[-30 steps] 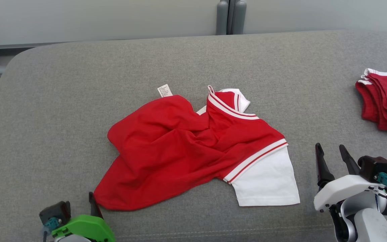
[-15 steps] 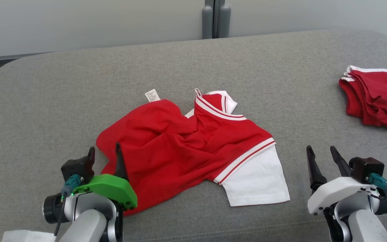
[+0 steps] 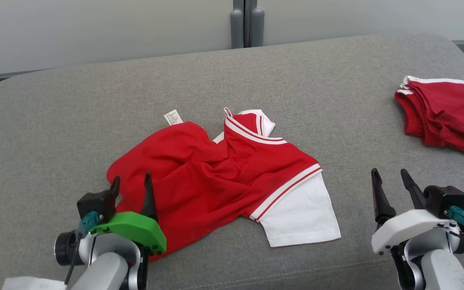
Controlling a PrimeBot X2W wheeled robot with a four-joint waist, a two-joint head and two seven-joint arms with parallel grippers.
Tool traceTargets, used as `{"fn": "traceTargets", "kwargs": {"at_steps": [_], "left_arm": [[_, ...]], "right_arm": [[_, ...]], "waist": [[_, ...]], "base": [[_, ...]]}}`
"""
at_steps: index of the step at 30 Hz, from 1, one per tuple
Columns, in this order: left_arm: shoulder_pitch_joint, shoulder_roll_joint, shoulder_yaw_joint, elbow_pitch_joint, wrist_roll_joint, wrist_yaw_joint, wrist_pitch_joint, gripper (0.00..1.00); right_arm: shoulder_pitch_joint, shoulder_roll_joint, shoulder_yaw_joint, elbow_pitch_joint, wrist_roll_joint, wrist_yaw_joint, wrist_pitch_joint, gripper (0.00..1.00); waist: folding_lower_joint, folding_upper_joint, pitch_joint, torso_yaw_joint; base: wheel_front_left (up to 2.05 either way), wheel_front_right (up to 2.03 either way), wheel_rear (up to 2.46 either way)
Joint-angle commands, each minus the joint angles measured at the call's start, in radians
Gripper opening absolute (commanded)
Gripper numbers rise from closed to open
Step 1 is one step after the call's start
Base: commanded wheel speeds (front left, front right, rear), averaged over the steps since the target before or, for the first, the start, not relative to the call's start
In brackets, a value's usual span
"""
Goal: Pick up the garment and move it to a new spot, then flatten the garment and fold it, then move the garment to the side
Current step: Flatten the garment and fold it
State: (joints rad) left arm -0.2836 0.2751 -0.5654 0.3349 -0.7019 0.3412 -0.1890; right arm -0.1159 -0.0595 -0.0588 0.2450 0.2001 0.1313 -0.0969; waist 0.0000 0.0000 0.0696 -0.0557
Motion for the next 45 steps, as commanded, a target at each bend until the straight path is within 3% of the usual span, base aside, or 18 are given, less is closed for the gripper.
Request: {"fn": "traceTargets", "kwargs": {"at_steps": [1,6,16,19,27,29,30,31,32,41,45], "left_arm": [[-0.032,0.010,-0.003,0.007,0.005,-0.009,0.006,1.00],[-0.148,0.018,-0.057,0.073,0.038,-0.070,0.085,1.00],[-0.410,-0.016,-0.220,0.295,0.106,-0.250,0.316,1.00],[-0.451,-0.017,-0.241,0.354,0.114,-0.278,0.359,1.00],[-0.502,-0.015,-0.259,0.462,0.119,-0.299,0.383,1.00],[-0.512,-0.021,-0.264,0.491,0.124,-0.303,0.386,0.80],[-0.516,-0.024,-0.264,0.505,0.124,-0.302,0.382,0.40],[-0.520,-0.025,-0.264,0.518,0.122,-0.301,0.381,0.27],[-0.526,-0.026,-0.264,0.531,0.124,-0.300,0.374,0.00],[-0.629,-0.024,-0.215,0.589,0.145,-0.208,0.210,0.00],[-0.685,-0.017,-0.179,0.597,0.127,-0.202,0.140,0.00]], "right_arm": [[0.000,-0.002,0.001,-0.008,-0.003,-0.001,0.005,1.00],[-0.023,-0.003,0.031,-0.022,-0.001,-0.001,0.014,1.00],[-0.077,-0.019,0.089,-0.024,0.019,-0.001,0.010,1.00],[-0.084,-0.020,0.091,-0.018,0.022,-0.001,0.005,1.00],[-0.099,-0.018,0.094,-0.004,0.027,-0.001,-0.013,1.00],[-0.101,-0.017,0.095,-0.001,0.029,-0.001,-0.016,1.00],[-0.103,-0.016,0.095,0.001,0.029,-0.001,-0.018,1.00],[-0.107,-0.015,0.095,0.003,0.029,-0.001,-0.021,1.00],[-0.111,-0.014,0.096,0.005,0.029,-0.001,-0.022,1.00],[-0.135,-0.009,0.102,0.020,0.030,-0.001,-0.035,1.00],[-0.144,-0.008,0.108,0.026,0.030,-0.001,-0.039,1.00]], "waist": [[0.0000,0.0000,0.008,-0.006],[0.0000,0.0000,0.041,-0.037],[0.0000,0.0000,0.128,-0.136],[0.0000,0.0000,0.149,-0.161],[0.0000,0.0000,0.180,-0.193],[0.0000,0.0000,0.188,-0.196],[0.0000,0.0000,0.191,-0.197],[0.0000,0.0000,0.194,-0.197],[0.0000,0.0000,0.197,-0.197],[0.0000,0.0000,0.218,-0.180],[0.0000,0.0000,0.229,-0.180]], "base": [[0.00,0.00,0.00],[0.00,0.00,0.00],[0.00,0.00,0.00],[0.00,0.00,0.00],[0.00,0.00,0.00],[0.00,0.00,0.00],[0.00,0.00,0.00],[0.00,0.00,0.00],[0.00,0.00,0.00],[0.00,0.00,0.00],[0.00,0.00,0.00]]}}
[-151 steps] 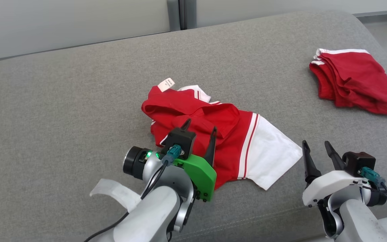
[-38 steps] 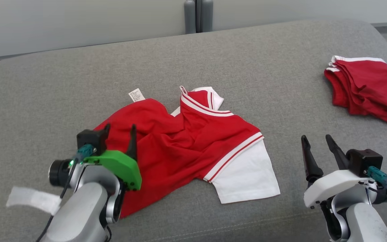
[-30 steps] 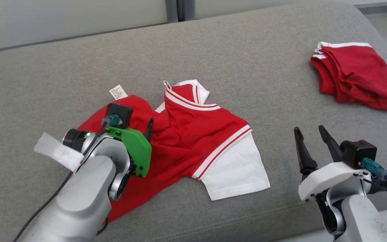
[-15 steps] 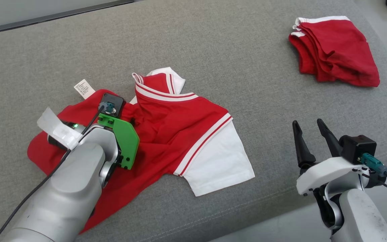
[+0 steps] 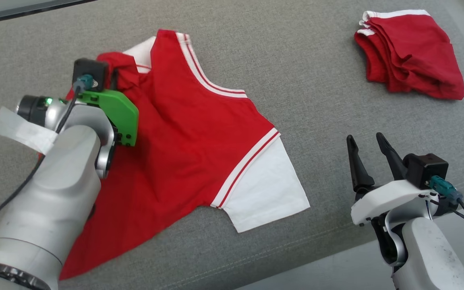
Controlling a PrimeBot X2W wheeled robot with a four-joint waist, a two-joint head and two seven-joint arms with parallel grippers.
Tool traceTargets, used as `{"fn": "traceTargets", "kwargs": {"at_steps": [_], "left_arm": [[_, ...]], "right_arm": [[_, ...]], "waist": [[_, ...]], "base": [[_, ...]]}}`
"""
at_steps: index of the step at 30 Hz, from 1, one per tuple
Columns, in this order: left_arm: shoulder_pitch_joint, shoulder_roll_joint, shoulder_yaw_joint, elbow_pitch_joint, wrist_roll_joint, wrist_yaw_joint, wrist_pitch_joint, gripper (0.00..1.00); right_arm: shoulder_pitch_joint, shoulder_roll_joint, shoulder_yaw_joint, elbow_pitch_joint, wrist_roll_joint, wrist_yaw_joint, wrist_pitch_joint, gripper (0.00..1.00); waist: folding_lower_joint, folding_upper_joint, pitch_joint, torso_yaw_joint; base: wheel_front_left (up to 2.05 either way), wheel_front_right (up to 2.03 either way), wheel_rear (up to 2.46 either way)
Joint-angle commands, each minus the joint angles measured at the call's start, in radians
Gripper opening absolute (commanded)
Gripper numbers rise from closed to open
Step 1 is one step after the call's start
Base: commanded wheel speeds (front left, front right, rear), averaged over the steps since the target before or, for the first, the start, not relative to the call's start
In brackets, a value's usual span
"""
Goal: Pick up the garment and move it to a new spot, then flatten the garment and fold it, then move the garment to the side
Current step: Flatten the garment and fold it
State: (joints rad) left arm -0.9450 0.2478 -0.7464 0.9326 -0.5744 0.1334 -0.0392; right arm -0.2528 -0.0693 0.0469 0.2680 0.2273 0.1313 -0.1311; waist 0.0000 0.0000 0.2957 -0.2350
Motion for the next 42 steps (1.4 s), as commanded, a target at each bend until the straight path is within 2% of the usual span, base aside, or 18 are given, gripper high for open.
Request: {"fn": "traceTargets", "kwargs": {"at_steps": [1,5,9,16,18,19,23,31,37,42], "left_arm": [[-0.043,0.016,0.000,0.002,0.010,0.004,-0.027,0.00],[-0.098,0.008,-0.026,0.019,0.045,-0.020,-0.070,0.00],[-0.146,-0.007,-0.041,0.053,0.062,-0.017,-0.094,0.00],[-0.171,-0.012,-0.019,0.157,0.054,0.063,-0.127,0.00],[-0.165,-0.011,-0.012,0.178,0.046,0.070,-0.141,0.55],[-0.159,-0.014,-0.002,0.190,0.035,0.066,-0.162,1.00],[-0.153,-0.035,0.018,0.191,0.010,0.035,-0.192,1.00],[-0.108,-0.056,0.070,0.142,-0.039,0.005,-0.221,1.00],[0.035,-0.040,0.136,-0.014,-0.064,-0.007,-0.225,1.00],[0.225,-0.012,0.194,-0.189,-0.057,0.021,-0.225,1.00]], "right_arm": [[-0.011,0.002,0.006,0.005,0.004,-0.001,-0.005,1.00],[-0.026,0.003,0.016,0.014,0.009,-0.001,-0.012,1.00],[-0.036,0.004,0.025,0.026,0.016,-0.001,-0.015,1.00],[-0.040,0.007,0.036,0.043,0.023,-0.001,-0.030,1.00],[-0.038,0.007,0.037,0.048,0.024,-0.001,-0.033,1.00],[-0.037,0.007,0.033,0.053,0.024,-0.001,-0.035,1.00],[-0.023,0.002,0.016,0.061,0.014,-0.001,-0.034,1.00],[0.000,-0.006,0.005,0.052,0.003,-0.001,-0.032,1.00],[0.032,-0.017,-0.022,0.022,-0.016,-0.001,-0.023,1.00],[0.070,-0.019,-0.049,-0.017,-0.031,-0.001,-0.006,1.00]], "waist": [[0.0000,0.0000,0.005,-0.003],[0.0000,0.0000,0.015,-0.016],[0.0000,0.0000,0.022,-0.037],[0.0000,0.0000,0.032,-0.073],[0.0000,0.0000,0.033,-0.076],[0.0000,0.0000,0.032,-0.074],[0.0000,0.0000,0.014,-0.050],[0.0000,0.0000,-0.053,0.013],[0.0000,0.0000,-0.125,0.076],[0.0000,0.0000,-0.179,0.122]], "base": [[0.00,0.00,0.00],[0.00,0.00,0.00],[0.00,0.00,0.00],[0.00,0.00,0.00],[0.00,0.00,0.00],[0.00,0.00,0.00],[0.00,0.00,0.00],[0.00,0.00,0.00],[0.00,0.00,0.00],[0.00,0.00,0.00]]}}
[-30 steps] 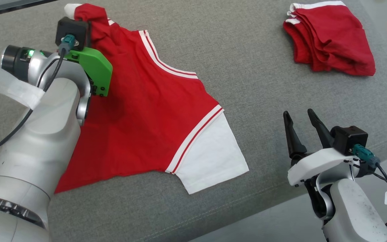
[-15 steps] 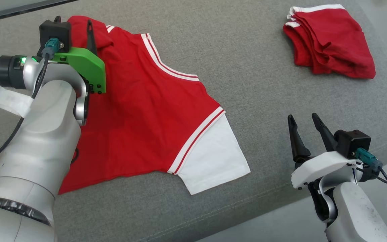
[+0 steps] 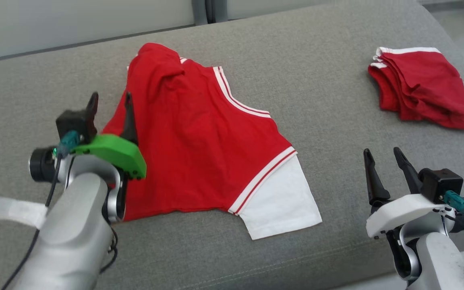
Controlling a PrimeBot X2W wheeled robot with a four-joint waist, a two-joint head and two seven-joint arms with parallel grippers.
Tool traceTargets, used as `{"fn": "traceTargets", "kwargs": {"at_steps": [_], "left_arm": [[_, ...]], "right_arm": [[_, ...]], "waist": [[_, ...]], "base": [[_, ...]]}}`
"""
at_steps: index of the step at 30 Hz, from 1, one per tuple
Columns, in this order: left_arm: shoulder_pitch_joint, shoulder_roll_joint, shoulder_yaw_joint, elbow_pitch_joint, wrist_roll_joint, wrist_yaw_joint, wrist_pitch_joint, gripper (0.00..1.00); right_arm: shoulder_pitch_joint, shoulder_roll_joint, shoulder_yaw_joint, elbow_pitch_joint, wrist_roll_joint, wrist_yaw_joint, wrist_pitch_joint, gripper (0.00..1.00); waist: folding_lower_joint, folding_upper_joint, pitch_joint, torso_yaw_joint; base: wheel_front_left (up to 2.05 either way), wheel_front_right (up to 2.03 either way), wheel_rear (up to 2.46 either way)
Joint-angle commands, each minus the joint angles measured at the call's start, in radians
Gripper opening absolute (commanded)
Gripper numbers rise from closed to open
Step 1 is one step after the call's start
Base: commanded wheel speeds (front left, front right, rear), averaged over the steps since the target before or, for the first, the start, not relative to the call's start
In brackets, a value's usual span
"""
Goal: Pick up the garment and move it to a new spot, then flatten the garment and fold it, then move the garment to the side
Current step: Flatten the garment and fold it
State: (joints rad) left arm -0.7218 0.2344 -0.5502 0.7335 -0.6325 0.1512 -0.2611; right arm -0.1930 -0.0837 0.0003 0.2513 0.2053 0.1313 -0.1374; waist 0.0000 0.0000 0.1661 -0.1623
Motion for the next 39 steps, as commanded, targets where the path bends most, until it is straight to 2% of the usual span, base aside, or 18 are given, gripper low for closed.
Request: {"fn": "traceTargets", "kwargs": {"at_steps": [1,8,15,21,28,39], "left_arm": [[0.044,0.006,0.003,-0.022,0.002,0.008,-0.004,1.00],[0.337,0.066,0.051,-0.265,-0.022,0.059,-0.004,1.00],[0.534,0.120,0.091,-0.472,-0.051,0.104,-0.004,1.00],[0.679,0.144,0.140,-0.616,-0.078,0.147,-0.004,1.00],[0.777,0.152,0.175,-0.688,-0.078,0.156,-0.004,1.00],[0.838,0.159,0.190,-0.709,-0.072,0.163,-0.003,1.00]], "right_arm": [[0.018,-0.005,-0.008,-0.009,-0.010,-0.001,0.005,1.00],[0.080,0.001,-0.024,-0.076,-0.021,-0.001,0.038,1.00],[0.114,0.008,-0.010,-0.129,-0.025,-0.001,0.056,1.00],[0.147,0.013,0.005,-0.166,-0.022,-0.001,0.071,1.00],[0.181,0.012,0.025,-0.198,-0.016,-0.001,0.080,1.00],[0.216,0.006,0.062,-0.227,-0.013,-0.001,0.086,1.00]], "waist": [[0.0000,0.0000,-0.059,0.058],[0.0000,0.0000,-0.115,0.101],[0.0000,0.0000,-0.141,0.111],[0.0000,0.0000,-0.167,0.113],[0.0000,0.0000,-0.185,0.115],[0.0000,0.0000,-0.205,0.104]], "base": [[0.00,0.00,0.00],[0.00,0.00,0.00],[0.00,0.00,0.00],[0.00,0.00,0.00],[0.00,0.00,0.00],[0.00,0.00,0.00]]}}
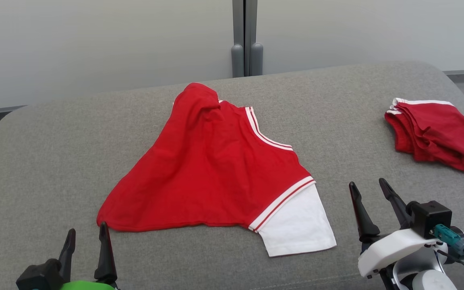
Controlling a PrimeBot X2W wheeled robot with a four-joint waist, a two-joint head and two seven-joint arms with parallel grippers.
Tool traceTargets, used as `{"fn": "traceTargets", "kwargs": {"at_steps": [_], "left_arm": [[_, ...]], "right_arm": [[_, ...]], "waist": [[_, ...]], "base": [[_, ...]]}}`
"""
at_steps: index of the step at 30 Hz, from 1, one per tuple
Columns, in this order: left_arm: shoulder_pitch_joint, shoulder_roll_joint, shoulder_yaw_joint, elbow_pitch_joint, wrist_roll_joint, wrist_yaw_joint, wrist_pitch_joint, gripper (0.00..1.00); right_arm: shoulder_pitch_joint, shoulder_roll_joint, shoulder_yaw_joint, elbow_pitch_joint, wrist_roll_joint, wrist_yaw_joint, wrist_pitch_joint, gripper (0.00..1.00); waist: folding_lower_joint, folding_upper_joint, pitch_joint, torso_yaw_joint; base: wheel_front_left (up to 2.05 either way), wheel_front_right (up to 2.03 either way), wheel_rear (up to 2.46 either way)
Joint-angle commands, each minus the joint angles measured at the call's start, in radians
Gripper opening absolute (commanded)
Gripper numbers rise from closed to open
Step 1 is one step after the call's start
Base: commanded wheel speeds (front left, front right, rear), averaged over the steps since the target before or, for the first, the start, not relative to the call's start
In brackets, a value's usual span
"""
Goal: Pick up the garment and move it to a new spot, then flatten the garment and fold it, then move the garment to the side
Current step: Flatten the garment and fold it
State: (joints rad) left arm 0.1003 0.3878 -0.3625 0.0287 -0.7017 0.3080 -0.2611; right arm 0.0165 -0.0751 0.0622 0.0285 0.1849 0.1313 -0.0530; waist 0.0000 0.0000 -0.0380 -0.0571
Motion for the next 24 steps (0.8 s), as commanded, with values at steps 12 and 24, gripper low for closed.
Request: {"fn": "traceTargets", "kwargs": {"at_steps": [12,24], "left_arm": [[0.020,0.016,-0.004,-0.002,-0.009,0.002,0.004,1.00],[0.013,0.006,-0.019,0.019,-0.010,0.013,0.019,1.00]], "right_arm": [[0.005,-0.008,0.011,0.004,0.016,-0.001,0.006,1.00],[0.029,0.009,-0.018,0.090,0.071,-0.001,0.068,1.00]], "waist": [[0.0000,0.0000,-0.002,0.003],[0.0000,0.0000,0.005,0.006]], "base": [[0.00,0.00,0.00],[0.00,0.00,0.00]]}}
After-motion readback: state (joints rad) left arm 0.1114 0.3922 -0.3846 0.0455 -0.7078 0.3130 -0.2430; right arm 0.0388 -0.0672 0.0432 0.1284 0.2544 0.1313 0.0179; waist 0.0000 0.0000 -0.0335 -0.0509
